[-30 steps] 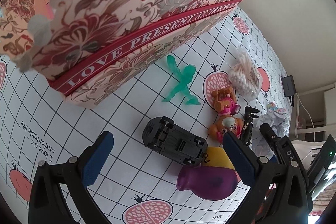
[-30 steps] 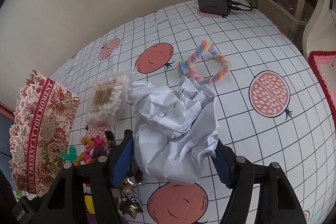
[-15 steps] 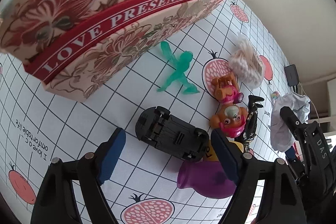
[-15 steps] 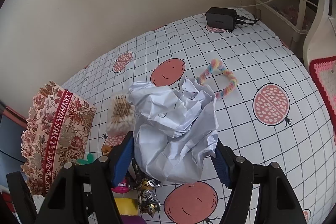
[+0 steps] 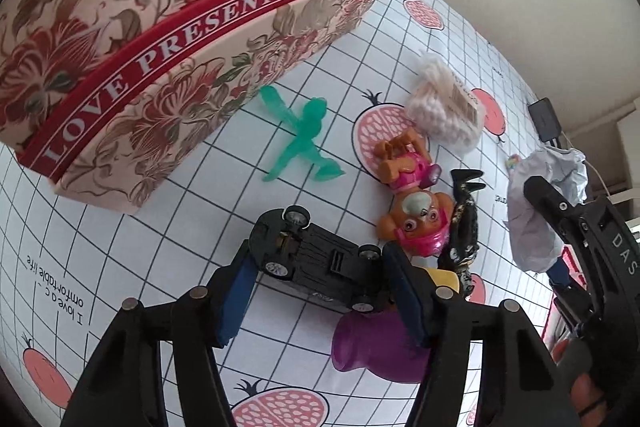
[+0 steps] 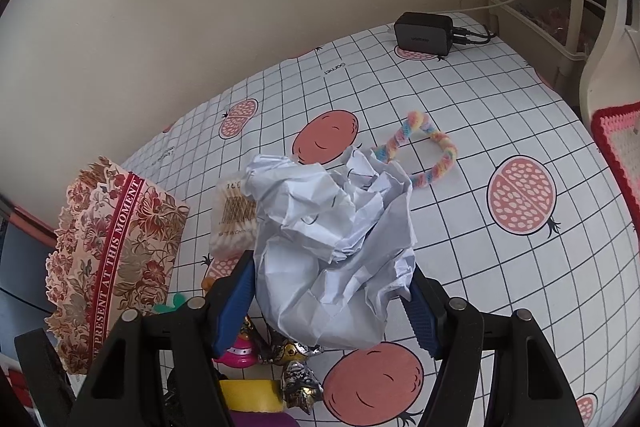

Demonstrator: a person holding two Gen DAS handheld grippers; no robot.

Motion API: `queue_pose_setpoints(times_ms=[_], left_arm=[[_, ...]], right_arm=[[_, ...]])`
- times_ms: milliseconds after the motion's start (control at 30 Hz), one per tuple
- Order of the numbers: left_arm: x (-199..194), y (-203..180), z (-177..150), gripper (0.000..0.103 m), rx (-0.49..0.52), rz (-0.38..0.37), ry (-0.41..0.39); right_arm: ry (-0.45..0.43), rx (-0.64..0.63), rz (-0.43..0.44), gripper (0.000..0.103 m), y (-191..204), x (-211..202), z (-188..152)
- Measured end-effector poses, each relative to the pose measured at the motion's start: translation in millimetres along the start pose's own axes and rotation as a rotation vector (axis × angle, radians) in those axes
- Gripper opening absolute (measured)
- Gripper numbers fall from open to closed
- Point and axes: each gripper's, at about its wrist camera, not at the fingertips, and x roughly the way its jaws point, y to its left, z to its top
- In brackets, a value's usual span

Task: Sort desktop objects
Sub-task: 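Close the right gripper on the crumpled paper while the left gripper grasps the black toy car, then lift and carry the crumpled paper and toy car over the gift box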

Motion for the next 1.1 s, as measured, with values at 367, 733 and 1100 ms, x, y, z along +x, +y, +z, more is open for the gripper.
queue_pose_setpoints(times_ms=[367,733,1100], left_arm=[[-22.6,0.1,4.3,0.065,-0.003,-0.067,-0.074],[-45.3,-6.1,15.2,0.065,0.027,-0.119,-0.173],[-80.3,-12.2,20.2,0.065,0.072,-0.198,-0.315]], right_arm=[[-0.063,0.002,0.047,0.071,4.7,-12.0,2.3],[-0.154,-0.001,0.072,0.071,13.4,-30.4,3.4],[-0.183,-0.041,0.112,0.071,28.6,-36.4,-1.6]])
